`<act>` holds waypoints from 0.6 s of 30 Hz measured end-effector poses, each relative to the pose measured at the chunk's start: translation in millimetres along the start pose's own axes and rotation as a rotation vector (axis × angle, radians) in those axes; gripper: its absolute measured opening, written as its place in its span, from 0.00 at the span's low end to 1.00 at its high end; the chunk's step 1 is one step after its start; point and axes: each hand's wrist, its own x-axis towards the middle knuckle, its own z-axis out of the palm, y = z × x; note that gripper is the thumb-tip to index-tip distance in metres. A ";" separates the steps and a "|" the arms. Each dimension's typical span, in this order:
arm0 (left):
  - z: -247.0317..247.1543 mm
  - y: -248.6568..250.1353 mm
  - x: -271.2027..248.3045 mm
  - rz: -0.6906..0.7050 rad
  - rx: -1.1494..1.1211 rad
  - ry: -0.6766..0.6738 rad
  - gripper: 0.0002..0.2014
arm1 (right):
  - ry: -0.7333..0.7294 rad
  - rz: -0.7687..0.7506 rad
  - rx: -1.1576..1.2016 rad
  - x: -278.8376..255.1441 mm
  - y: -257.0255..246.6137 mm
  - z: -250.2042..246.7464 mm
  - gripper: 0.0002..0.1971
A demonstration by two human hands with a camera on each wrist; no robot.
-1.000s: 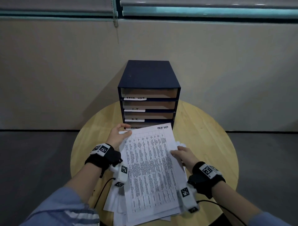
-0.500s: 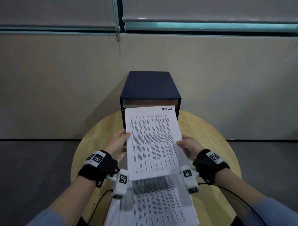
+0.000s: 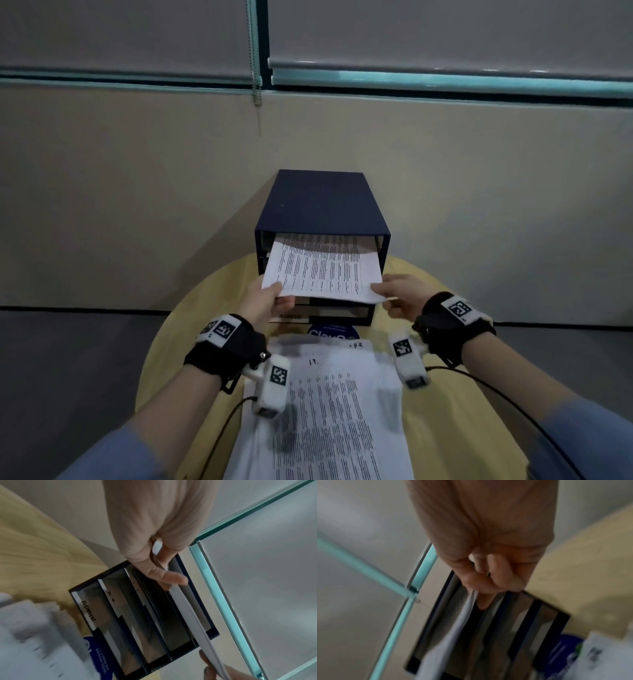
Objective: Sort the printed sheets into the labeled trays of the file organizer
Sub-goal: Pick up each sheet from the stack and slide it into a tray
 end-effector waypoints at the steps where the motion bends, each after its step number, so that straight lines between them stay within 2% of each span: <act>1: 4.2 4.2 6.8 0.009 -0.033 0.031 0.11 | 0.012 0.007 0.126 7.9 -3.7 0.6 0.01; 4: 13.3 24.2 26.6 0.023 -0.206 0.050 0.05 | 0.025 0.016 0.635 23.6 -24.8 10.8 0.05; 6: 17.5 37.6 38.6 0.039 -0.355 0.011 0.10 | 0.009 -0.015 0.817 29.7 -39.7 19.7 0.07; 7: 19.9 42.6 43.4 0.049 -0.384 -0.016 0.13 | 0.012 -0.037 0.837 33.8 -44.9 24.1 0.08; 9: 22.2 47.8 45.7 0.067 -0.303 -0.083 0.09 | 0.045 -0.077 0.849 40.1 -47.1 33.2 0.14; 12: 18.1 39.1 41.3 0.071 -0.018 -0.098 0.08 | 0.055 -0.163 0.805 43.5 -32.2 39.9 0.23; 15: 5.7 11.0 31.7 0.087 0.294 -0.061 0.09 | 0.035 -0.159 0.686 38.9 -4.2 39.4 0.19; 18: -10.7 -29.0 22.8 0.043 0.631 -0.077 0.06 | 0.089 -0.039 0.434 27.4 34.6 40.6 0.10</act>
